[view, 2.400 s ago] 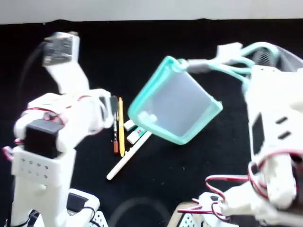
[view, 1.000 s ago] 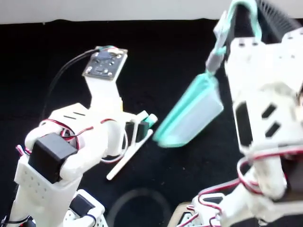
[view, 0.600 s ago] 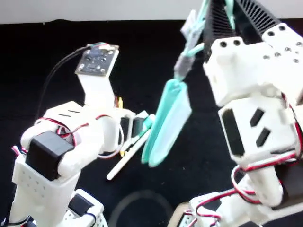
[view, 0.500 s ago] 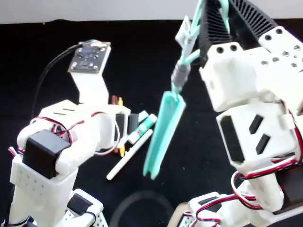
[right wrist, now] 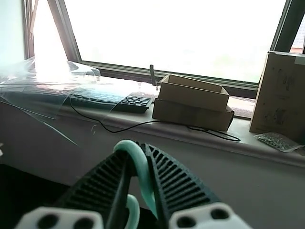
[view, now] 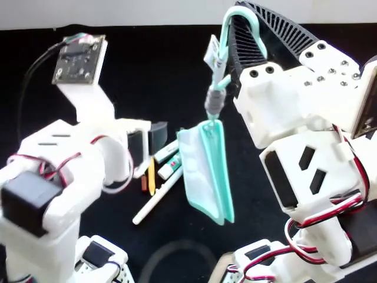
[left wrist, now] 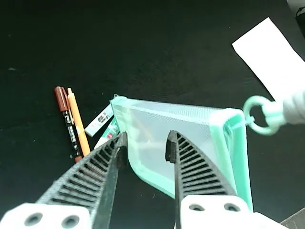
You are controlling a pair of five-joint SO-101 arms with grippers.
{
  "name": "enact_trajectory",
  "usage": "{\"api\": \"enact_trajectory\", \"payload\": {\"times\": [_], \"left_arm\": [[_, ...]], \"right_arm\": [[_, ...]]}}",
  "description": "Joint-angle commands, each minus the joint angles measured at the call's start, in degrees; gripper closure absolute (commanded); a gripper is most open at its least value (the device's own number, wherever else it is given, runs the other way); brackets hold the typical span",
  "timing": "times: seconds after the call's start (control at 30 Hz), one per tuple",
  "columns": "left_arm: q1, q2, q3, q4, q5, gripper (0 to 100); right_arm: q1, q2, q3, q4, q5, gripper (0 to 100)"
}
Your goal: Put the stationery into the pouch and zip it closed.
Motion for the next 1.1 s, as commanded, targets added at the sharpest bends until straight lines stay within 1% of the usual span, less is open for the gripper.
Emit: {"api": "enact_trajectory", "payload": {"times": [0.0,0.13,0.23,0.43,0.67,0.8,1.07], "left_arm": [[0.0,4.8,-4.4,-2.3,0.4,85],[3.8,8.5,-10.3,-0.7,0.4,85],[5.8,10.2,-12.4,-0.4,0.4,85],[6.1,10.9,-12.9,-1.1,0.4,85],[6.1,11.3,-12.9,-2.4,0.4,85],[5.9,11.4,-12.9,-5.0,0.4,85],[6.1,11.4,-12.9,-7.5,0.4,85]], "right_arm": [[-0.4,-0.5,0.3,0.3,-0.6,99.2],[-0.4,-0.5,0.6,0.3,-0.4,99.2],[-0.4,-0.5,0.6,0.3,-0.4,99.2],[-0.4,-0.5,0.3,2.3,-0.4,99.2],[-0.4,-0.5,0.2,2.2,-0.4,99.2],[-0.4,-0.5,0.1,2.2,-0.4,99.2],[-0.5,-0.5,0.1,2.2,-0.5,99.2]]}}
